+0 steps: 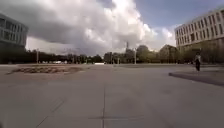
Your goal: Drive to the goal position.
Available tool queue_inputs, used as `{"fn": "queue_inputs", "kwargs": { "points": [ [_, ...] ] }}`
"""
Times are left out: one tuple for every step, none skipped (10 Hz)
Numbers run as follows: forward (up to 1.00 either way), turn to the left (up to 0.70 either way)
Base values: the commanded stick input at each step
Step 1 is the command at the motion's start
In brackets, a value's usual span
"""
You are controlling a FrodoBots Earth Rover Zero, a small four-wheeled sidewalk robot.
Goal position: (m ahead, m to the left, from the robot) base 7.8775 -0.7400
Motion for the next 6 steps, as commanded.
{"fn": "queue_inputs", "kwargs": {
  "points": [
    [0.7,0.0],
    [0.7,0.0],
    [0.7,0.0],
    [0.7,0.0],
    [0.7,0.0],
    [0.7,0.0]
  ]
}}
